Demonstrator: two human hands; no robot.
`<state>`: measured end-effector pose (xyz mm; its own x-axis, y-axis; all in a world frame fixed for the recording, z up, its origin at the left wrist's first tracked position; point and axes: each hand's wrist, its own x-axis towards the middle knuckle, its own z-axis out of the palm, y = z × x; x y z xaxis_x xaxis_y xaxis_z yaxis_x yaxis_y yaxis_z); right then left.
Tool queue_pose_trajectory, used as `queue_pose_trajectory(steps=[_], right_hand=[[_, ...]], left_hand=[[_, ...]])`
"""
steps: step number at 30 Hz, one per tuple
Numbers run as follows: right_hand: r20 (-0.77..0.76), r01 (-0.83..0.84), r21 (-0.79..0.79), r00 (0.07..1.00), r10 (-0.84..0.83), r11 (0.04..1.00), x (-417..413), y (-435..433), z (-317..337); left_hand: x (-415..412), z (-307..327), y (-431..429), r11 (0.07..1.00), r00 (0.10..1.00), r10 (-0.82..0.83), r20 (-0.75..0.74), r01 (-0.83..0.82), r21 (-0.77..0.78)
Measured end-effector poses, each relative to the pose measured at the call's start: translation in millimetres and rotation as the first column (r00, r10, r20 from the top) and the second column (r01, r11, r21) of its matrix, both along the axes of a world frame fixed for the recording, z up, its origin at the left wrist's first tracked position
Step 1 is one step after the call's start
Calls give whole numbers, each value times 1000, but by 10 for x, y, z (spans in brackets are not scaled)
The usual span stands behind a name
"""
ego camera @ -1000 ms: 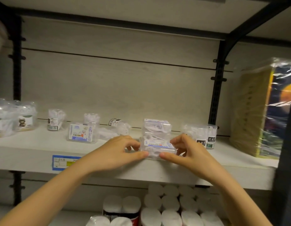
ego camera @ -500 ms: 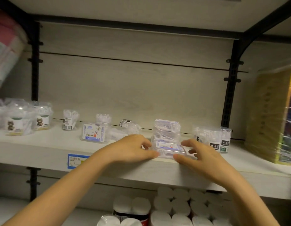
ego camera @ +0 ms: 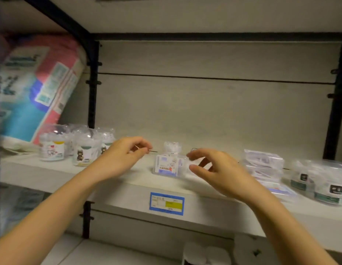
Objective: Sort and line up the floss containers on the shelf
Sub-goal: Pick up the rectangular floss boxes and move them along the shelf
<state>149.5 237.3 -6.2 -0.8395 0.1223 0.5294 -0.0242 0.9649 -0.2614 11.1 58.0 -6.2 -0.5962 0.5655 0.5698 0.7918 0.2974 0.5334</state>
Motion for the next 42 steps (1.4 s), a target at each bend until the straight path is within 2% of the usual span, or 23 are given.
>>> queue_pose_trajectory(steps=[4, 7, 13, 16, 18, 20, 23, 25, 26, 27, 29, 31, 35, 42], right_hand=[[162, 155, 20, 974, -157, 988, -444, -42, 140], [233, 236, -44, 947, -220, 971, -611, -53, 147], [238, 276, -165, 943, -233, 947, -684, -20, -7], [194, 222, -335, 967, -164, 915, -629, -21, 17], [165, 129, -510, 985, -50, 850, -536, -28, 74], [141, 24, -635, 986, 85, 772, -418, -32, 113], [125, -54, -699, 973, 196, 714, -280, -74, 95], [54, -115, -731, 973, 225, 672, -211, -114, 37], [8, -151, -729, 973, 229, 667, -172, -134, -4], [-26, -177, -691, 975, 221, 701, -126, -150, -51], [-52, -189, -527, 980, 190, 828, -28, -180, -142], [-90, -207, -386, 978, 187, 899, 48, -203, -220], [-190, -197, -248, 970, 152, 948, 130, -252, -316], [-321, -94, -188, 947, 29, 978, 467, -99, -371]], left_hand=[[-287, 61, 100, 983, 993, -91, 76, 101, -156], [-424, 67, 199, 954, 975, -149, 163, 186, -237], [-541, -27, 288, 907, 909, -284, 305, 358, -222], [-605, -25, 232, 889, 909, -333, 251, 392, -239], [-581, -8, 142, 896, 909, -352, 223, 396, -201], [-505, 6, 47, 909, 919, -376, 117, 391, -146], [-354, -24, -88, 930, 931, -359, -61, 351, -109], [-284, -82, -156, 936, 934, -349, -73, 344, -75], [-265, -113, -183, 937, 936, -347, -62, 345, -48], [-247, -137, -213, 938, 936, -348, -55, 347, -14], [-240, -175, -266, 935, 936, -349, -47, 351, 42], [-222, -193, -310, 931, 933, -357, -47, 359, 57], [-147, -217, -317, 913, 914, -401, -57, 404, 55], [110, -231, 39, 880, 888, -452, -79, 459, 119]])
